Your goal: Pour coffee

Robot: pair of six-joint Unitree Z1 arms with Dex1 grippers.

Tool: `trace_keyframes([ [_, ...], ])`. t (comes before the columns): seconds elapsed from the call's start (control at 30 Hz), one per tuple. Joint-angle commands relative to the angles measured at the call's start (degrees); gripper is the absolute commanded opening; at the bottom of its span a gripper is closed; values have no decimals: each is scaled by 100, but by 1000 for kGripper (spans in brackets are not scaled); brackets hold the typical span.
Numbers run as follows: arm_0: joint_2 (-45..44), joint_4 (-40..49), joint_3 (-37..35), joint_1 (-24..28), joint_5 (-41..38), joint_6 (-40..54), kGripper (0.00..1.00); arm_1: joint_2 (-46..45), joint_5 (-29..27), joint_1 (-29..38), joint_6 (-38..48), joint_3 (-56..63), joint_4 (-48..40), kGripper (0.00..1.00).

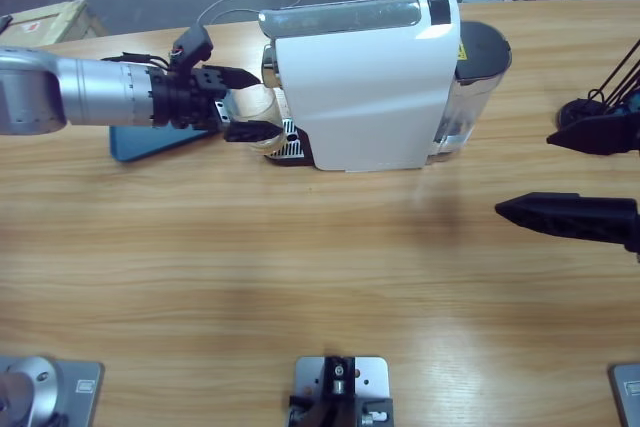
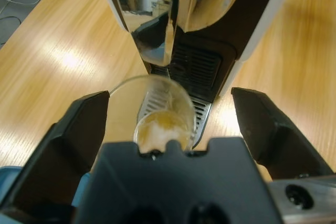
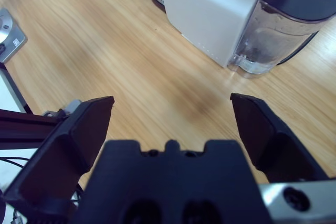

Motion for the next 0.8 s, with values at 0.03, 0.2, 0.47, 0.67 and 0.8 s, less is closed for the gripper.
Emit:
trace_keyframes([
  [0.03, 396, -118, 195, -54, -78, 73, 987, 283, -42, -37, 97, 72, -99, 1000],
  [0.2, 313, -118, 255, -73, -69, 64, 987, 224, -42, -35, 106, 100, -106, 1000],
  [0.47, 197, -118, 283, -73, -66, 38, 987, 164, -33, -35, 132, 165, -129, 1000],
  [0.67, 99, -137, 285, -170, -111, 31, 986, 155, -51, -37, 158, 212, -199, 1000],
  [0.8, 99, -171, 285, -283, -147, 3, 981, 160, -42, -37, 211, 276, -286, 1000],
])
